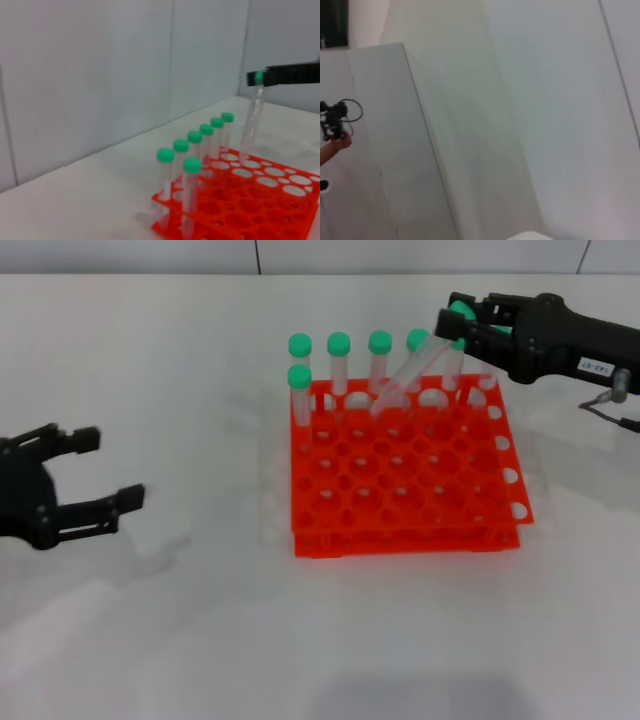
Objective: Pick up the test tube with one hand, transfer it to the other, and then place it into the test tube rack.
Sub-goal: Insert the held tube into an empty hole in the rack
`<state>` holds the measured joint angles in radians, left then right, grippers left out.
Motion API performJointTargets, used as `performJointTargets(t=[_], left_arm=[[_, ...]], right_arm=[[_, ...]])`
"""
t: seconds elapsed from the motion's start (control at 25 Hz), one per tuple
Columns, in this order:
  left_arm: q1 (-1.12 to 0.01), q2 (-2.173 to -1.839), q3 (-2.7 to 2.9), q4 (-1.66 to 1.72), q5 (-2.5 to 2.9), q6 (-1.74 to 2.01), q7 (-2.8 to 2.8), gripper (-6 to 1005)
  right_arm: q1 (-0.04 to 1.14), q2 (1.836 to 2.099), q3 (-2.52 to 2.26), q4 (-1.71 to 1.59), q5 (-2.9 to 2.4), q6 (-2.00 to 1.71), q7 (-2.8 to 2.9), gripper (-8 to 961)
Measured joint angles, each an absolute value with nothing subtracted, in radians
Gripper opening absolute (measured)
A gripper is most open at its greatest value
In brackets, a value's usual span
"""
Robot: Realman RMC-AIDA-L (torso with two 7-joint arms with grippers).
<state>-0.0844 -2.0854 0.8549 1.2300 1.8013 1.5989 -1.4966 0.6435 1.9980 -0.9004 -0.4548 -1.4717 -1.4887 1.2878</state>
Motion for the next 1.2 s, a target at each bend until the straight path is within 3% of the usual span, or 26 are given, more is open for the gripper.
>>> performJointTargets(t=[1.2], left_arm=[[-0.165, -2.079, 0.735, 0.967, 1.824, 1.615, -1.33, 878]], right_arm=[[0.802, 2.008, -1.064, -0.579, -1.582, -1.357, 1.416, 261]])
